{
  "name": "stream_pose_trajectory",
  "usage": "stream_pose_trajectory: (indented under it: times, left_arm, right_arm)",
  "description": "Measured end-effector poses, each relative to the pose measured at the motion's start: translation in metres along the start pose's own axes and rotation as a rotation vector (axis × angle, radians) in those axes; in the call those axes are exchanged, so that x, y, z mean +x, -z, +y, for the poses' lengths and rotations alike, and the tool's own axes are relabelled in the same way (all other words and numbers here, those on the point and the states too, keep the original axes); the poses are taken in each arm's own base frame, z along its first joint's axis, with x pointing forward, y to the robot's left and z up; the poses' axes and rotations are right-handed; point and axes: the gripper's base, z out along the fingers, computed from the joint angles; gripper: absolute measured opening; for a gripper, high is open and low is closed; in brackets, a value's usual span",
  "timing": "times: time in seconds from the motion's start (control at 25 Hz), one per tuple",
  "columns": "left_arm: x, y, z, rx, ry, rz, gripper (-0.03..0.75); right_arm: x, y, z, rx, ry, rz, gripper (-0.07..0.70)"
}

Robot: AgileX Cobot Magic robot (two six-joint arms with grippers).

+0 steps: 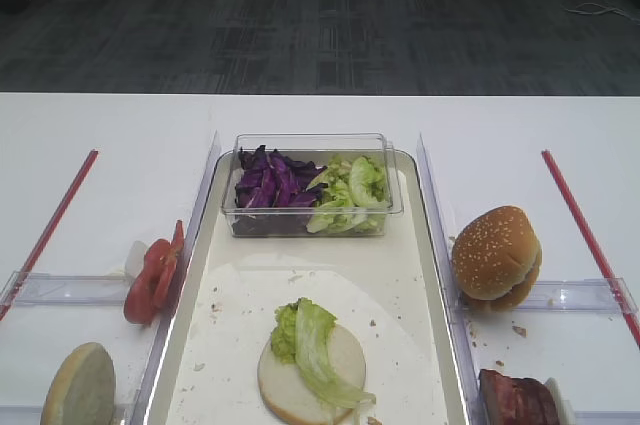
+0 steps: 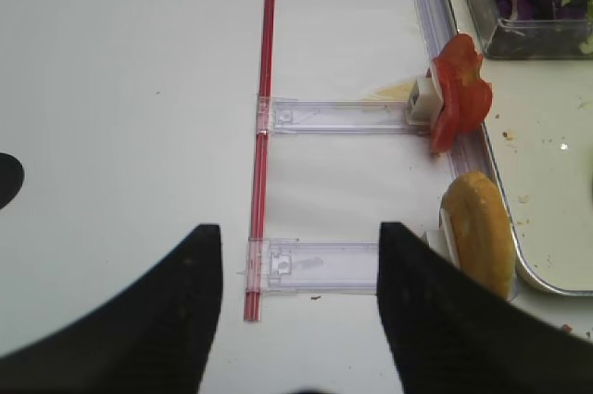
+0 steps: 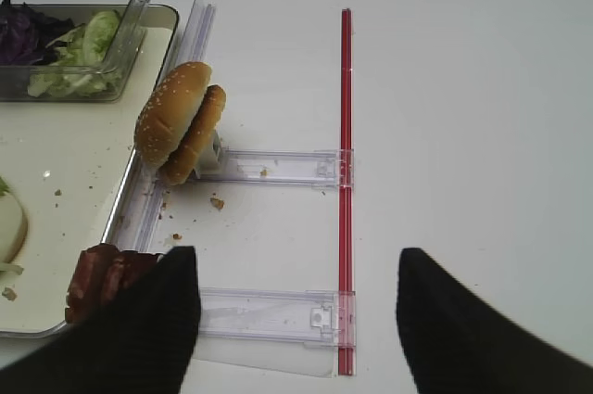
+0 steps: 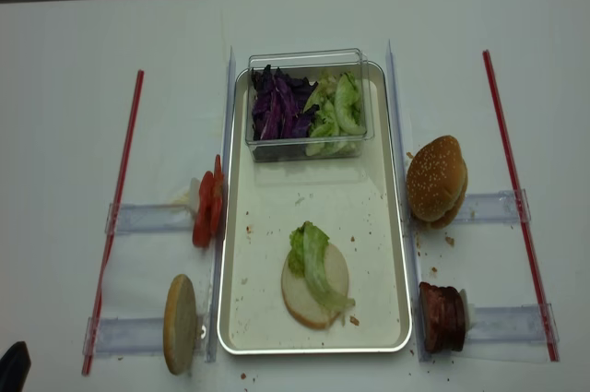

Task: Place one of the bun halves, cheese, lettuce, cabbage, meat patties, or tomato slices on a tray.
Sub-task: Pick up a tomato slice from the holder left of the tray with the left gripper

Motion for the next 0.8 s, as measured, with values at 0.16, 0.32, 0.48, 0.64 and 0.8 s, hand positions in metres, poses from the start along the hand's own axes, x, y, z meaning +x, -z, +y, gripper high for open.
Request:
stream_pose_trajectory:
  times: [0.16, 0.32, 0.48, 0.64, 0.8]
  left_arm:
    - [0.0, 0.0, 0.0, 0.0, 0.0, 0.0, 0.36]
    - [0.0, 0.0, 0.0, 0.0, 0.0, 0.0, 0.36]
    - [0.0, 0.0, 0.0, 0.0, 0.0, 0.0, 0.36]
    - [0.0, 0.0, 0.0, 0.0, 0.0, 0.0, 0.36]
    - [0.0, 0.0, 0.0, 0.0, 0.0, 0.0, 0.36]
  right_arm:
    - [0.0, 0.0, 0.0, 0.0, 0.0, 0.0, 0.468]
    - [0.0, 0.0, 0.0, 0.0, 0.0, 0.0, 0.468]
    - [0.0, 0.0, 0.0, 0.0, 0.0, 0.0, 0.468]
    - [0.0, 0.0, 0.0, 0.0, 0.0, 0.0, 0.468]
    - [0.0, 0.0, 0.0, 0.0, 0.0, 0.0, 0.468]
